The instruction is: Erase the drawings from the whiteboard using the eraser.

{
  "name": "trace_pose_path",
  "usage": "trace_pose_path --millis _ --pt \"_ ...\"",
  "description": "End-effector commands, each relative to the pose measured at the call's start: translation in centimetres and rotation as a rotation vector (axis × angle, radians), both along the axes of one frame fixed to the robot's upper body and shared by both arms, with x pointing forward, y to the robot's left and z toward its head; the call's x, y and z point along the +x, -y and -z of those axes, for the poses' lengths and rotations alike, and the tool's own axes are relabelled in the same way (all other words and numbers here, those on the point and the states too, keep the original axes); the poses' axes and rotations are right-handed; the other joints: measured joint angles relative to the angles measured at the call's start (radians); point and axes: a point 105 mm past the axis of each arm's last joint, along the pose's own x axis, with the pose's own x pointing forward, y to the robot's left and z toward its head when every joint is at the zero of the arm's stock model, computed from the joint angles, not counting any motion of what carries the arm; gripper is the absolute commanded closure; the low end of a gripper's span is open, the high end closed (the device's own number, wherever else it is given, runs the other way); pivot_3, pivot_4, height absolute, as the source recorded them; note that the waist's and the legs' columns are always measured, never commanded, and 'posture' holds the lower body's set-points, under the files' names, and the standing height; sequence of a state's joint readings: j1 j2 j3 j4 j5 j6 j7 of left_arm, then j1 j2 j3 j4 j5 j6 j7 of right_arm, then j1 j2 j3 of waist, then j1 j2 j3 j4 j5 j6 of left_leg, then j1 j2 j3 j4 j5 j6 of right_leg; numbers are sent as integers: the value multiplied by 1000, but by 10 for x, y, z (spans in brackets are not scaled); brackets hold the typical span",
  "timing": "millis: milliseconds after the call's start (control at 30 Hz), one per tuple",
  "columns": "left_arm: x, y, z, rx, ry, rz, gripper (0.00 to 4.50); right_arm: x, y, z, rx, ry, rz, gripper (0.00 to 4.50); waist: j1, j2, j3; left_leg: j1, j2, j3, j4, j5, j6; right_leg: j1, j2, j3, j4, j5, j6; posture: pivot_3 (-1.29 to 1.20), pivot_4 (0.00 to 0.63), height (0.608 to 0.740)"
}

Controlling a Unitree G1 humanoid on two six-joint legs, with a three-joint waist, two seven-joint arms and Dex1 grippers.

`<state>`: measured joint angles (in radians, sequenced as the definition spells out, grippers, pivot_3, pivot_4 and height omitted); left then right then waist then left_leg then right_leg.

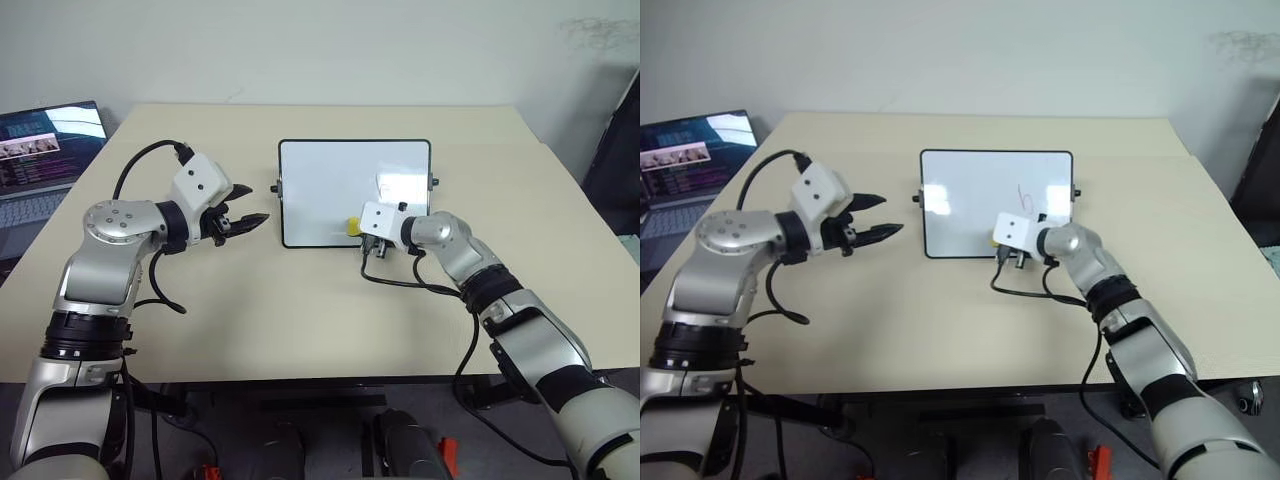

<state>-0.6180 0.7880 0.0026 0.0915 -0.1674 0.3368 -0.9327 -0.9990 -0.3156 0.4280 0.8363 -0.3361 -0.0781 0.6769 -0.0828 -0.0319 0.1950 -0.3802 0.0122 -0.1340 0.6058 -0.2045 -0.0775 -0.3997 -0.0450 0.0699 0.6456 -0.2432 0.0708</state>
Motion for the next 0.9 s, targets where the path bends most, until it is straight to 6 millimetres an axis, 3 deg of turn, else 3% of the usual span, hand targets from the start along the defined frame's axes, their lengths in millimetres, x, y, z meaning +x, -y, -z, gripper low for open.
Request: trace_pose_path --millis 33,500,600,900 --pt "1 2 -13 15 49 13 1715 8 71 29 -159 -78 233 3671 2 0 0 0 0 0 0 0 0 0 0 0 0 0 0 0 150 740" --pt "1 3 -11 12 42 16 1715 -3 135 15 -250 -75 327 3671 42 0 0 -6 -4 5 3 0 -1 -4 -8 -1 -4 0 0 0 150 740" --pt "1 3 -11 11 41 17 1715 -4 134 16 -249 -76 325 3671 42 -1 0 -6 -4 6 3 0 -1 -4 -9 -1 -5 0 0 0 150 740" --pt "-1 3 -11 9 39 20 1715 -7 91 5 -138 -87 231 3677 33 -1 0 -6 -3 8 3 0 -1 -1 -9 -1 -3 0 1 0 150 740"
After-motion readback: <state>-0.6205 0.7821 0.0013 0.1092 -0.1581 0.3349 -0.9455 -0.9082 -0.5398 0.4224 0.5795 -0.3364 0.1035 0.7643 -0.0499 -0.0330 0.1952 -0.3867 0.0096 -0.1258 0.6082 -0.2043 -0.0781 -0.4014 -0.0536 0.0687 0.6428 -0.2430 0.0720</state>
